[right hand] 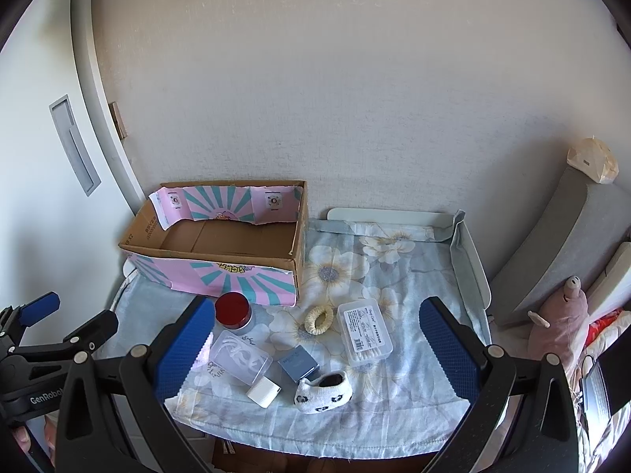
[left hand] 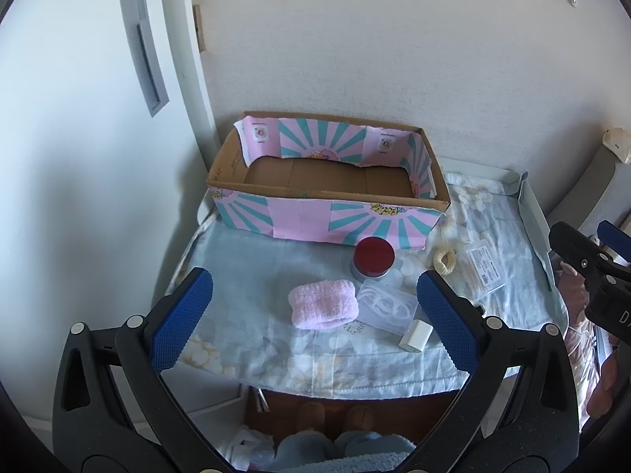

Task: Organize objects
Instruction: 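Grasp the pink towel with the left tool while the right tool grasps the Deep Care box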

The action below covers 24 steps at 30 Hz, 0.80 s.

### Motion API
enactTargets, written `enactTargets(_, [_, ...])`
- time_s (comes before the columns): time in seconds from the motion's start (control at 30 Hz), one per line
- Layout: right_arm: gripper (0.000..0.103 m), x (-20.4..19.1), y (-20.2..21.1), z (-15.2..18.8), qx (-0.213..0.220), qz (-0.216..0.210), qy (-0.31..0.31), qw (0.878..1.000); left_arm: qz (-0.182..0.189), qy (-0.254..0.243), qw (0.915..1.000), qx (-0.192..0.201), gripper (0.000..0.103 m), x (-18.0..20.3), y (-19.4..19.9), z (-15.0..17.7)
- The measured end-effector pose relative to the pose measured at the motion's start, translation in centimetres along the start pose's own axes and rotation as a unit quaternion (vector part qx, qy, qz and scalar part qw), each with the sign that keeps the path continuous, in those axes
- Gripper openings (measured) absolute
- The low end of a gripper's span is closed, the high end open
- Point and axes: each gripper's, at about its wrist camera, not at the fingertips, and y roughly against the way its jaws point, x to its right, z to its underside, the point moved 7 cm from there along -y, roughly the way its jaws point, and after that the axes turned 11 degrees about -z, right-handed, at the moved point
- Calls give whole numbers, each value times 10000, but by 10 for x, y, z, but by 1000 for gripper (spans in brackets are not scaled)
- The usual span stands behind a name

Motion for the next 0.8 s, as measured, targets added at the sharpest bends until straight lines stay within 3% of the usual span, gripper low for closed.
enactTargets(0.43, [103, 36, 5, 4, -103, -16, -217, 9997, 271, -157, 9992, -242, 103, -5, -19, 7])
enactTargets(0.63, [103, 74, -11, 18, -485, 151, -165, 9986, 430, -185, 9959, -771, 103, 6, -51, 35])
enactTargets(0.8, [103, 105, -43, 38, -954, 234, -8, 9952, 315, -651, 9926, -973, 103, 29, -76, 59])
